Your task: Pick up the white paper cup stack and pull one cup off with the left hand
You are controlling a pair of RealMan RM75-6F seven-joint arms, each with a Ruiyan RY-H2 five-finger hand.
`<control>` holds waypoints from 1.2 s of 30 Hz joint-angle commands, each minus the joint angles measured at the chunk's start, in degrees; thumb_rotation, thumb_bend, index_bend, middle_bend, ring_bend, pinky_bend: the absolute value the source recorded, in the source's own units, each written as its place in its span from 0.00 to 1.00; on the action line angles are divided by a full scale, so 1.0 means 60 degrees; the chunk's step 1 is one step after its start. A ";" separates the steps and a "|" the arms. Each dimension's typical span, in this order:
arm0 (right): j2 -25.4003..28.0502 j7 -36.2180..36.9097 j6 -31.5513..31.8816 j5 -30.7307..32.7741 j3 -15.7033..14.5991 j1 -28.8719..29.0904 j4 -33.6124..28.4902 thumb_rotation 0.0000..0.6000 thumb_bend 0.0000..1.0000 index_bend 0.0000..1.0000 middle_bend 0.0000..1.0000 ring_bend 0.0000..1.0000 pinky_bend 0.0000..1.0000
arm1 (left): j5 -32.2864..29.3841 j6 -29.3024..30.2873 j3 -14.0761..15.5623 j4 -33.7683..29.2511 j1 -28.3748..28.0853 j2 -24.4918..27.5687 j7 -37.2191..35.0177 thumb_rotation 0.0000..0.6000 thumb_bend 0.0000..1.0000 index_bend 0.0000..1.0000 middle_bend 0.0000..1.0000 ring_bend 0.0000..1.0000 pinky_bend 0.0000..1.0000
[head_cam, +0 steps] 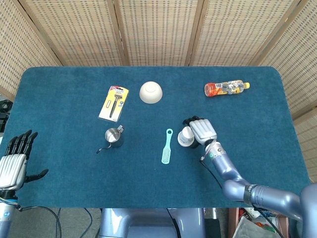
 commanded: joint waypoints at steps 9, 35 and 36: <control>-0.0342 0.0819 0.0089 -0.0526 0.0036 -0.0073 0.0588 1.00 0.30 0.60 0.59 0.46 0.66 | -0.0229 -0.0167 -0.0026 0.0058 -0.0117 -0.0083 0.0154 1.00 0.13 0.00 0.00 0.00 0.00; 0.1687 0.7982 -0.1446 -0.0042 0.2701 -0.1461 -0.2455 1.00 0.34 0.60 0.60 0.46 0.66 | 0.1585 -0.1127 -0.1885 0.3101 -0.3215 -0.1385 -0.1197 1.00 0.14 0.10 0.00 0.00 0.02; 0.1719 0.8136 -0.1588 0.0163 0.2781 -0.1401 -0.2548 1.00 0.34 0.60 0.60 0.46 0.66 | 0.1699 -0.1176 -0.1972 0.3352 -0.3473 -0.1601 -0.1295 1.00 0.14 0.13 0.00 0.00 0.02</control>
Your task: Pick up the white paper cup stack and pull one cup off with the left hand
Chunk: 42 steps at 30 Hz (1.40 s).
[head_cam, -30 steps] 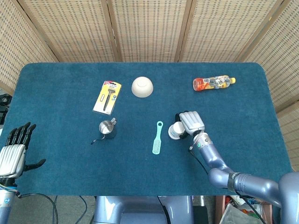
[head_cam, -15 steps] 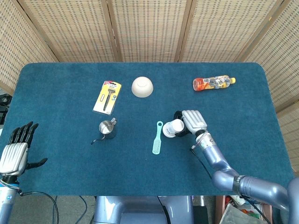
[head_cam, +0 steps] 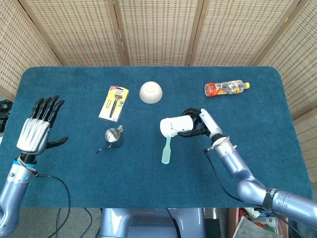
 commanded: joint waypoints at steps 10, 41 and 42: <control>0.0228 0.0495 -0.0575 0.1248 0.0299 0.0636 -0.0692 1.00 0.35 0.60 0.60 0.46 0.66 | 0.0960 -0.0639 -0.0747 0.1842 -0.2464 -0.2200 -0.0280 1.00 0.23 0.35 0.00 0.00 0.03; 0.0136 0.1011 -0.0934 0.2534 0.0268 0.1391 -0.0016 1.00 0.35 0.60 0.60 0.46 0.67 | 0.0966 0.0449 -0.0794 0.4220 -0.4257 -0.5951 0.0048 1.00 0.27 0.53 0.00 0.00 0.04; 0.0143 0.1028 -0.0952 0.2510 0.0269 0.1386 -0.0014 1.00 0.35 0.60 0.60 0.46 0.67 | 0.0953 0.0450 -0.0788 0.4255 -0.4279 -0.5984 0.0048 1.00 0.28 0.53 0.00 0.00 0.04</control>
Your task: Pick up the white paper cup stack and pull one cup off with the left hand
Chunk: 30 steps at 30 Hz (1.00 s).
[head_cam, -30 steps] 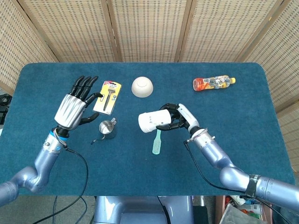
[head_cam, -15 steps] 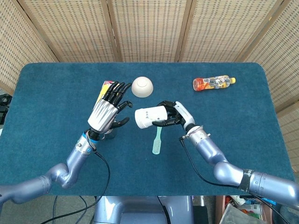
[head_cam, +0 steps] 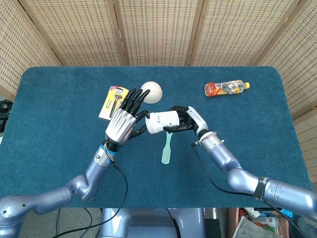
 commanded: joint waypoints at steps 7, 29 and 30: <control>0.0044 0.0165 -0.0132 -0.0167 0.0014 -0.0062 0.0015 1.00 0.35 0.60 0.60 0.46 0.67 | -0.0064 0.0256 0.0037 0.0425 -0.0109 -0.0282 -0.0096 1.00 0.31 0.59 0.00 0.01 0.04; 0.0096 0.0463 -0.0254 -0.0461 -0.0049 -0.0114 0.0023 1.00 0.35 0.60 0.60 0.46 0.66 | -0.0325 0.0522 0.0030 0.1272 -0.0442 -0.0742 -0.0452 1.00 0.48 0.70 0.05 0.02 0.04; 0.0099 0.0470 -0.0251 -0.0470 -0.0052 -0.0117 0.0025 1.00 0.35 0.60 0.60 0.46 0.66 | -0.0335 0.0525 0.0031 0.1283 -0.0450 -0.0747 -0.0464 1.00 0.49 0.70 0.05 0.02 0.04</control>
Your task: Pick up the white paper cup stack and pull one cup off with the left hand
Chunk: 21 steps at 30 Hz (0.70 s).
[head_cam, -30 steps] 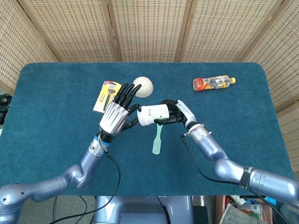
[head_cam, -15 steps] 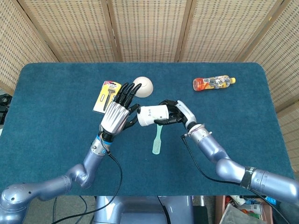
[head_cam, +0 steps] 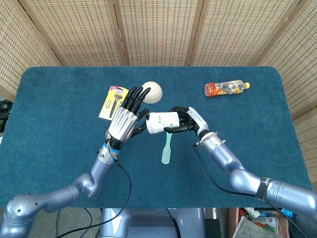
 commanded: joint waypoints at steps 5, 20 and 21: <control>0.0055 0.0054 0.0055 -0.0046 -0.0015 -0.0040 0.0060 1.00 0.35 0.60 0.60 0.46 0.66 | -0.0042 0.0112 0.0056 0.0072 0.0033 0.0059 -0.0097 1.00 0.51 0.70 0.06 0.02 0.04; 0.0493 0.0362 -0.0036 -0.0220 -0.0055 -0.0526 0.0630 1.00 0.35 0.60 0.60 0.46 0.66 | -0.0345 0.0828 0.0400 0.0450 0.1335 0.1638 -0.1509 1.00 0.51 0.70 0.07 0.02 0.04; 0.0506 0.0368 -0.0045 -0.0248 -0.0076 -0.0558 0.0671 1.00 0.35 0.60 0.60 0.46 0.66 | -0.0390 0.0853 0.0406 0.0487 0.1428 0.1764 -0.1616 1.00 0.51 0.70 0.07 0.02 0.04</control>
